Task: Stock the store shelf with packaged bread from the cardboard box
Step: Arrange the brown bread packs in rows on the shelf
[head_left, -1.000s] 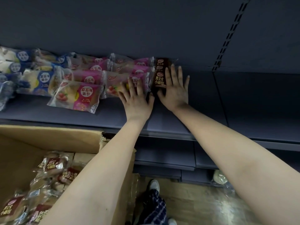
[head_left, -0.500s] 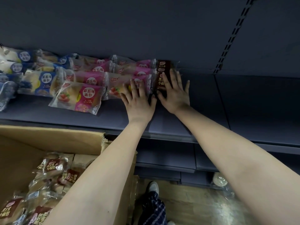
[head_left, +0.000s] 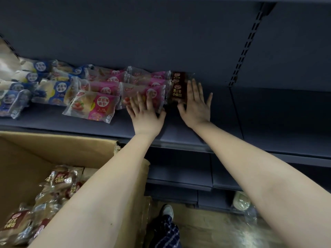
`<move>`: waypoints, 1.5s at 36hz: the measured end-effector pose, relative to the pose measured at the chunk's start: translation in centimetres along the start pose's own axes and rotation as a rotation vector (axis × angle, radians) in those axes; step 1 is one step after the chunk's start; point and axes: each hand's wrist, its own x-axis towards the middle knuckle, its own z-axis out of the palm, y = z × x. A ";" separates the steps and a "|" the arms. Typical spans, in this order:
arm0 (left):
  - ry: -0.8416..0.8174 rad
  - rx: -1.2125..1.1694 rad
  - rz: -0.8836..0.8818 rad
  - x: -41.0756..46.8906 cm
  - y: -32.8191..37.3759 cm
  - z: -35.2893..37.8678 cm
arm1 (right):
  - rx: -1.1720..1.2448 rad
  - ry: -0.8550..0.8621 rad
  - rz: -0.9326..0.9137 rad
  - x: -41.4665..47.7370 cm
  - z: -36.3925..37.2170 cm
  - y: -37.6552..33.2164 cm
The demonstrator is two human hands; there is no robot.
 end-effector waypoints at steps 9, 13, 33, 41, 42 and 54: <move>0.138 0.049 -0.038 -5.0 -2.6 -3.5 | 0.084 0.004 -0.078 -3.4 -2.8 -4.8; 0.131 0.066 -0.101 -6.4 -4.1 -5.0 | 0.115 0.026 -0.141 -5.0 -2.9 -7.0; 0.170 0.014 -0.409 -11.4 -14.5 -7.4 | 0.419 -0.104 -0.533 -7.2 -0.4 -20.1; 0.116 0.037 -0.602 -14.9 -23.8 -9.7 | 0.517 -0.170 -0.700 -10.5 3.2 -26.2; 0.094 0.043 -0.602 -14.9 -24.7 -9.9 | 0.507 -0.186 -0.735 -10.8 3.8 -26.8; -0.170 0.097 -0.491 -12.4 -33.4 -8.6 | 0.439 -0.328 -0.702 -10.4 8.9 -32.2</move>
